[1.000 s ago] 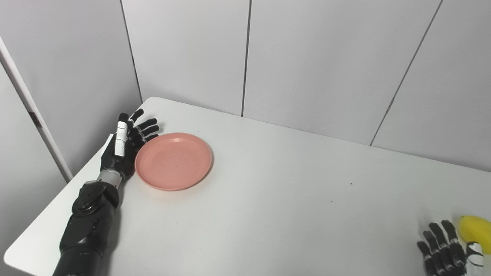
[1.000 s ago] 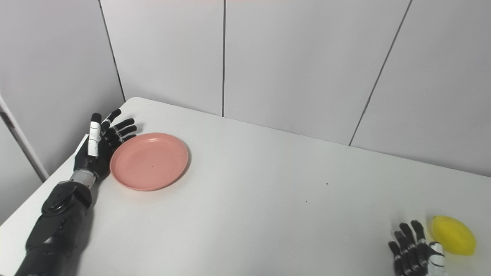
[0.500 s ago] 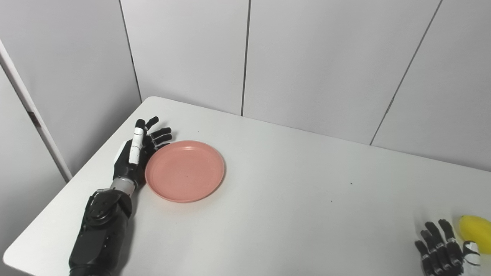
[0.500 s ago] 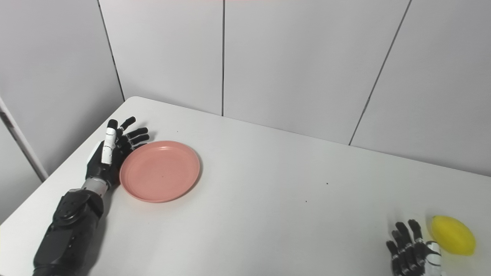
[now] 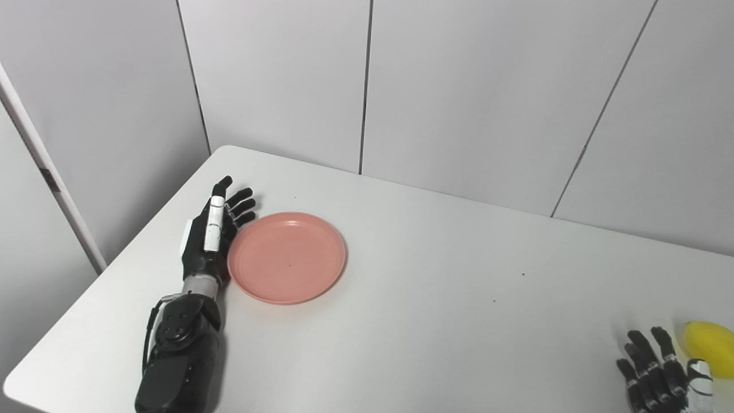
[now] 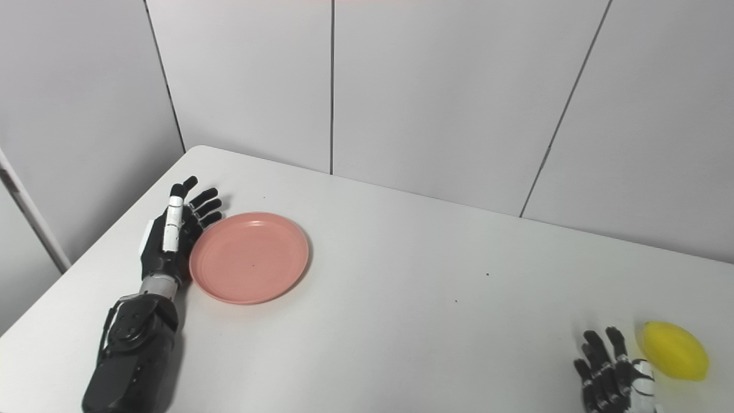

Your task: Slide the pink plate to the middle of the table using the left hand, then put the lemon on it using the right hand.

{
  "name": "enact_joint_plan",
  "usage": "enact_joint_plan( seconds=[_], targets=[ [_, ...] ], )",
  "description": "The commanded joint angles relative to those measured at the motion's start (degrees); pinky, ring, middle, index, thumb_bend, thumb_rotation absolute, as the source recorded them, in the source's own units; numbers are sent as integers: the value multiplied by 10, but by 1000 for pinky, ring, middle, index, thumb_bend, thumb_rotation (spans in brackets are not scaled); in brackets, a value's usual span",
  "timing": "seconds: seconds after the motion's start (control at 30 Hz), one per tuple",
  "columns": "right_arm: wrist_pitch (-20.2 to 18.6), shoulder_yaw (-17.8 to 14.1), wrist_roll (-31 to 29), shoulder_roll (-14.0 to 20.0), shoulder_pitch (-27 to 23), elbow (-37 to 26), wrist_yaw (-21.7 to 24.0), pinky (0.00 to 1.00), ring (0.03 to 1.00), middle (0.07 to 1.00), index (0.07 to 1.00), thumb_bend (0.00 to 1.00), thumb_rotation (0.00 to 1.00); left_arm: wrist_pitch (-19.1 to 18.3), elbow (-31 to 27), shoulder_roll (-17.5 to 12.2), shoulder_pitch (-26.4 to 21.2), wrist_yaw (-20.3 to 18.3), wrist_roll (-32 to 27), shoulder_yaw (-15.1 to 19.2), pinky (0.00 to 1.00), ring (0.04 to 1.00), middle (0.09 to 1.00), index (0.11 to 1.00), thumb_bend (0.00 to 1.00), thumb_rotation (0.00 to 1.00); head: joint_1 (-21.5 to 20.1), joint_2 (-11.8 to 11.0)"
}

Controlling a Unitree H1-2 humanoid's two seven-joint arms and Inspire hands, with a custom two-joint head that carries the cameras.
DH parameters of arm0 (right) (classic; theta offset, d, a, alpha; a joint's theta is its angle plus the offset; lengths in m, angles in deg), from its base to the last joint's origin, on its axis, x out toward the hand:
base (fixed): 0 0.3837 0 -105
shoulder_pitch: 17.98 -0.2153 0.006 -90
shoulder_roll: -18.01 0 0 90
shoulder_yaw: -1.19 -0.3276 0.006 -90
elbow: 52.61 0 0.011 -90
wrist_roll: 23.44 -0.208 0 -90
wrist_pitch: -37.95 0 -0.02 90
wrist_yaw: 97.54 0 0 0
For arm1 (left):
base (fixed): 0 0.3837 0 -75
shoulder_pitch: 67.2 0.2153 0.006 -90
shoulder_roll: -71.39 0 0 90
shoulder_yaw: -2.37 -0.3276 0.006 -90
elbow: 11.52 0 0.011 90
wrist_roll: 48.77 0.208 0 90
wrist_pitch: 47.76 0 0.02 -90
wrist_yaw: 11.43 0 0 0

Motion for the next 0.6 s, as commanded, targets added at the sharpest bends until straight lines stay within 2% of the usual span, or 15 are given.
enact_joint_plan(
  seconds=[0.0, 0.17, 0.57],
  targets=[
    [-1, 3, -3, 0, -5, -9, 6, 1000, 998, 944, 1000, 632, 1000, -18, -29, 9, 5, 8, 9, -10, 791, 791, 788, 884, 683, 874, -3, 1],
    [2, 5, 2, -2, -6, -7, 7, 1000, 998, 938, 999, 636, 1000, -31, -58, 26, 13, 5, 3, -18, 772, 787, 789, 883, 650, 854, -7, 1],
    [10, 7, 6, -5, -8, 1, 16, 1000, 992, 920, 995, 665, 1000, -65, -85, 52, 20, -2, -2, -44, 780, 788, 797, 892, 668, 838, -17, 5]
  ],
)
